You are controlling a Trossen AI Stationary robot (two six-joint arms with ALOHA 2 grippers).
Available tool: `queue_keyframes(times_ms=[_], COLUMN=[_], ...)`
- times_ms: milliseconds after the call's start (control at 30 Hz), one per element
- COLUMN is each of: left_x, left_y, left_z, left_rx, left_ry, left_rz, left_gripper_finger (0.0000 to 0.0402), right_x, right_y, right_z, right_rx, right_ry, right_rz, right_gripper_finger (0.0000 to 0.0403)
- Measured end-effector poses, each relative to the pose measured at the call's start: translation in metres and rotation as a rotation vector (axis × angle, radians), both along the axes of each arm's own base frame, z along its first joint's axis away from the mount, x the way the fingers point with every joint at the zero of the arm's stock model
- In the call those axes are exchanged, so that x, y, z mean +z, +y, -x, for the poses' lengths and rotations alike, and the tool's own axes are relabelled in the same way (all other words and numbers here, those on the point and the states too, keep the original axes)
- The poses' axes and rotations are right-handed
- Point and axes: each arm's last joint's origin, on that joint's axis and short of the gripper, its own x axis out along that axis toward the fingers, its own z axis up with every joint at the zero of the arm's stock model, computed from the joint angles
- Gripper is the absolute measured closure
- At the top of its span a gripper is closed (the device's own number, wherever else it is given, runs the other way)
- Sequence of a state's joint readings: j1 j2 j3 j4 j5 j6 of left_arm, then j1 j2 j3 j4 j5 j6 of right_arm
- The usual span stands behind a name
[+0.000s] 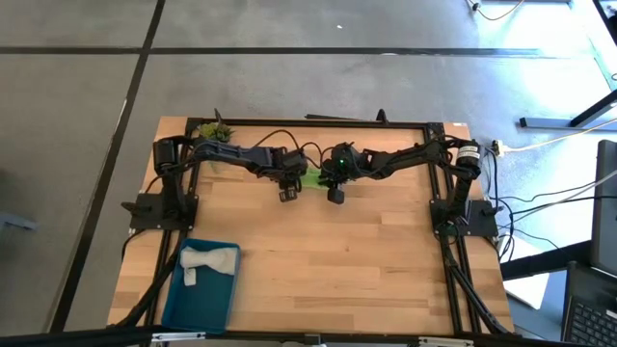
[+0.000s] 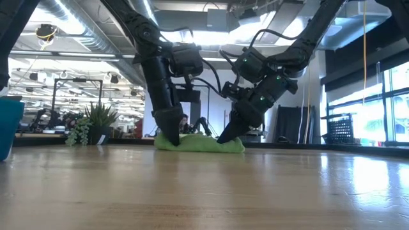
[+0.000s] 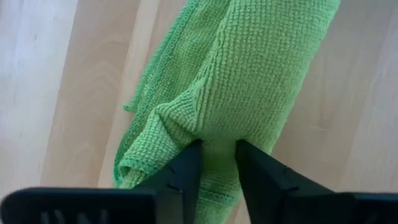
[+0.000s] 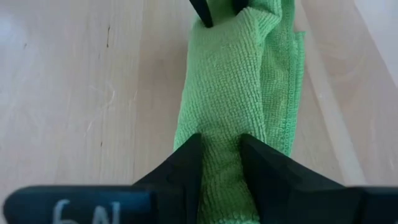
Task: Roll microfiber towels into tight, uniform cylinder then place into a basket
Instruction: Roll the green towel
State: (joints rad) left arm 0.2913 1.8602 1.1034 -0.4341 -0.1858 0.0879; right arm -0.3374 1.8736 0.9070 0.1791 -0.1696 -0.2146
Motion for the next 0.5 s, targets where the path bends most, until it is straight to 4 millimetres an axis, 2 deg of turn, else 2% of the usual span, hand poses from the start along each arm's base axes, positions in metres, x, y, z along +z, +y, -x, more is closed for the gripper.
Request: queue_keyframes(times_ms=[333, 500], left_x=[0.0023, 0.0028], left_y=[0.0003, 0.0003], left_z=[0.0004, 0.0001], left_rx=[0.003, 0.008], left_ry=[-0.005, -0.011], left_rz=[-0.006, -0.003], left_gripper_finger=[0.0212, 0.0183], right_x=[0.0, 0.0], right_y=[-0.0001, -0.0001], right_z=[0.0001, 0.0001], right_rx=[-0.001, -0.001], right_ry=[0.001, 0.001], right_rz=[0.0, 0.0], right_gripper_finger=[0.0289, 0.0289])
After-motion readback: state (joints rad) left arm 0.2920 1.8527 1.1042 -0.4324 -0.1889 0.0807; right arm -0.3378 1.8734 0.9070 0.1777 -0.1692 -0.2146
